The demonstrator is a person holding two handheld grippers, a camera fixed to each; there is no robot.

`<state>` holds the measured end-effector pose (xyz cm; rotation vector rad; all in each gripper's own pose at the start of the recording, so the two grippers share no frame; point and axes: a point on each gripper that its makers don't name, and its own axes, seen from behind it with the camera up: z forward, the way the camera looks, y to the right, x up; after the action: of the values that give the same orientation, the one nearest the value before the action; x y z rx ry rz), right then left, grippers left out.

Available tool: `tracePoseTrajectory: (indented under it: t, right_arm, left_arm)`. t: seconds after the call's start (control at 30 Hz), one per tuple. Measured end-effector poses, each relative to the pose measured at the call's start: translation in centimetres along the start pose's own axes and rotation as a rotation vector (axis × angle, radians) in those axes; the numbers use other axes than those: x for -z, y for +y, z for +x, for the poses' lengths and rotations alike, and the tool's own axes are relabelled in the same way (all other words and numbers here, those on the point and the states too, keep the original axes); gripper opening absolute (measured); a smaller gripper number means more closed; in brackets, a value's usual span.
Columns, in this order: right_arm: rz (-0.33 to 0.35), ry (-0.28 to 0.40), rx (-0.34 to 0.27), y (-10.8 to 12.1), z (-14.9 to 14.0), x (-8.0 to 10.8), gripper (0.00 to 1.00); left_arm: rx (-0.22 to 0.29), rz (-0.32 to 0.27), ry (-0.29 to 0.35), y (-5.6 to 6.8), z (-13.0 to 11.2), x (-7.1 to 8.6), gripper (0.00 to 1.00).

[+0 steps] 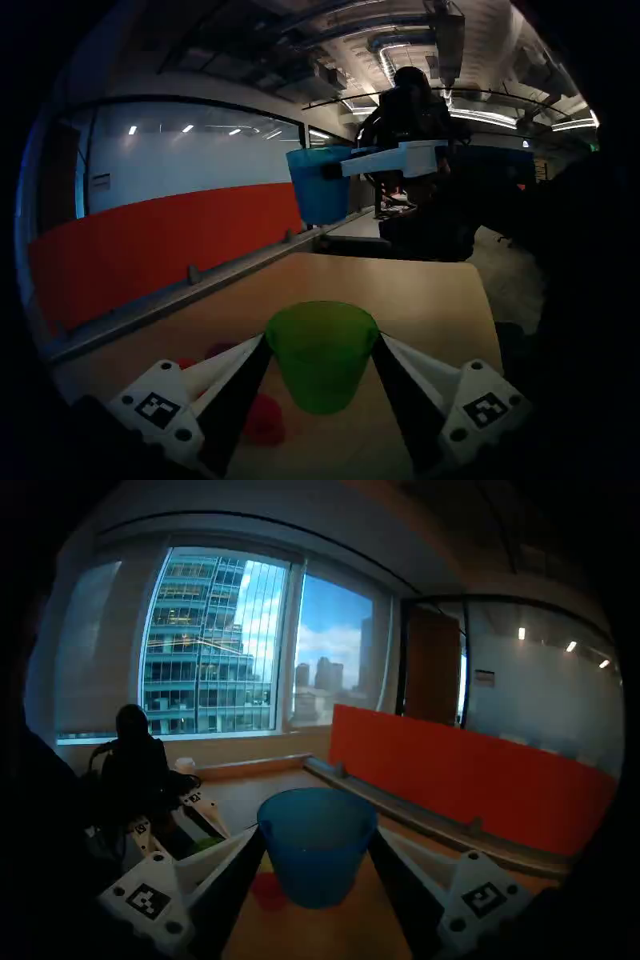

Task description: Pour water

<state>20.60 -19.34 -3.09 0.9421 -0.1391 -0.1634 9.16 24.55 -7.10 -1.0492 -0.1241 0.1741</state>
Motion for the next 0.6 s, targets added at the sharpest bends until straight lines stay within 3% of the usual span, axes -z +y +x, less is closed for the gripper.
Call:
tracePoseTrajectory:
  t: [0.6]
  right_arm:
    - [0.025, -0.105, -0.005, -0.2, -5.1, -0.1, 0.91]
  left_arm:
    - [0.008, -0.039, -0.066, 1.2, -2.6, -0.6, 0.87]
